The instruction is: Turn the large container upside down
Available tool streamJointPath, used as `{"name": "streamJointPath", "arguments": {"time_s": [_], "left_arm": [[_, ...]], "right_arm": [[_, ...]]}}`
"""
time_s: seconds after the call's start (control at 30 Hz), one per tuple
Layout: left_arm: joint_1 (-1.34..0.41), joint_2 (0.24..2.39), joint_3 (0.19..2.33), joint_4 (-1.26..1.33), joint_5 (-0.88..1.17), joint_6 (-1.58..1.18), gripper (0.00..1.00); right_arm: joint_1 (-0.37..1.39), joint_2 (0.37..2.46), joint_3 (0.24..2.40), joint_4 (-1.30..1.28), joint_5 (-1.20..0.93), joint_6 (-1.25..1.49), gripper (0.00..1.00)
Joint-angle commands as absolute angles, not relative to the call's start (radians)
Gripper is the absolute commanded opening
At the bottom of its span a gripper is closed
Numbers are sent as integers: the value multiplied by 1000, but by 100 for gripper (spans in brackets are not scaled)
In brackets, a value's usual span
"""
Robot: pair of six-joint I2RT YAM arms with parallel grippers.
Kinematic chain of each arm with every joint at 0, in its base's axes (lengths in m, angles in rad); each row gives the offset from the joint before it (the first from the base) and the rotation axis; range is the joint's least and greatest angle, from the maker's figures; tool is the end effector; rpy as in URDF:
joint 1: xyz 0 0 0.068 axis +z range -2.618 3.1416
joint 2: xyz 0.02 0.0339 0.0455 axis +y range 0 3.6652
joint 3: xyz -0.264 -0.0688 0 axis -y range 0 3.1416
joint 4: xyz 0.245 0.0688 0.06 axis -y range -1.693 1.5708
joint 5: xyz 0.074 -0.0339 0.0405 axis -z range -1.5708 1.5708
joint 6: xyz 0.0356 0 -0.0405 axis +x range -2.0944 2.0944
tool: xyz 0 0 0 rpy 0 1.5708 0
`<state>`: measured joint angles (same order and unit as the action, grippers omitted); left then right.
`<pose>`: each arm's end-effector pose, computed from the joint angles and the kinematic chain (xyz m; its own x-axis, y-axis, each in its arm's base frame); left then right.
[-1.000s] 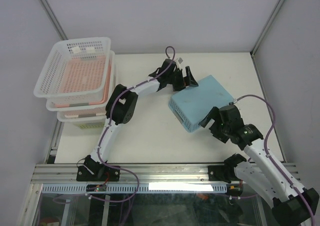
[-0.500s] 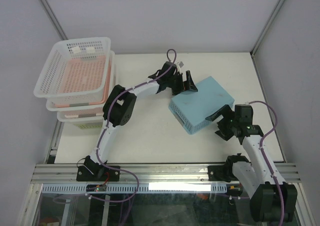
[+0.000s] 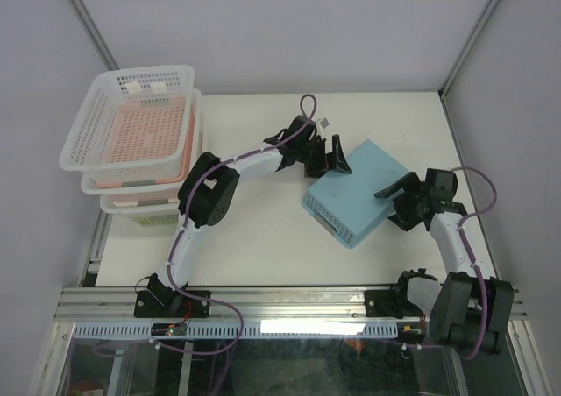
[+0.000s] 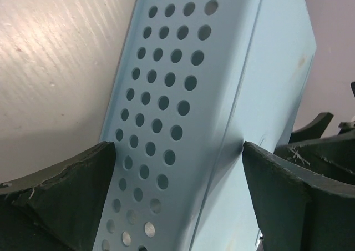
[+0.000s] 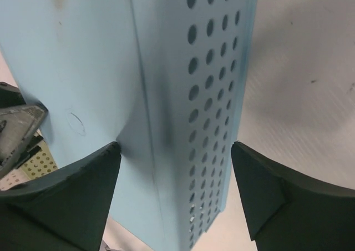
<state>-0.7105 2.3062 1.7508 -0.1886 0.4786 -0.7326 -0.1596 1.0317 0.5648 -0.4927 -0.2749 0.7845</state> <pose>0.3794 -0.3481 0.1596 -0.9406 0.0262 -0.3384 0.2780 0.6313 -0.7240 0.1915 -0.0210 0.1947 -0.5728 0.7809 -0.2491 0.5706 0.5981 0.5627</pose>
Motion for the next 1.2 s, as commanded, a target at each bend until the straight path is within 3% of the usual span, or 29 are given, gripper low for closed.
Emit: {"name": "streamJointPath", "arguments": {"time_s": [0.0, 0.07, 0.27, 0.33, 0.43, 0.57, 0.9, 1.17], "left_arm": [[-741, 2209, 1739, -174, 502, -715, 99], [-747, 2204, 1732, -178, 500, -713, 99], [-772, 2184, 1718, -182, 498, -716, 99], [-783, 2180, 1719, -183, 500, -718, 99], [-793, 2173, 1720, -184, 501, -720, 99], [-796, 2168, 1714, -186, 495, -721, 99], [-814, 2220, 1795, -186, 524, -742, 99], [-910, 2361, 2035, -157, 604, -808, 99]], "right_arm": [[-185, 1090, 644, -398, -247, 752, 77], [-192, 1125, 679, -385, -218, 748, 67], [-219, 1297, 809, -346, -153, 707, 65], [-233, 1372, 875, -370, -139, 677, 68], [-258, 1425, 971, -460, -114, 620, 86], [-301, 1343, 1006, -528, -45, 574, 95], [-321, 1009, 995, -687, -100, 593, 97], [-321, 829, 1014, -812, -164, 606, 97]]}}
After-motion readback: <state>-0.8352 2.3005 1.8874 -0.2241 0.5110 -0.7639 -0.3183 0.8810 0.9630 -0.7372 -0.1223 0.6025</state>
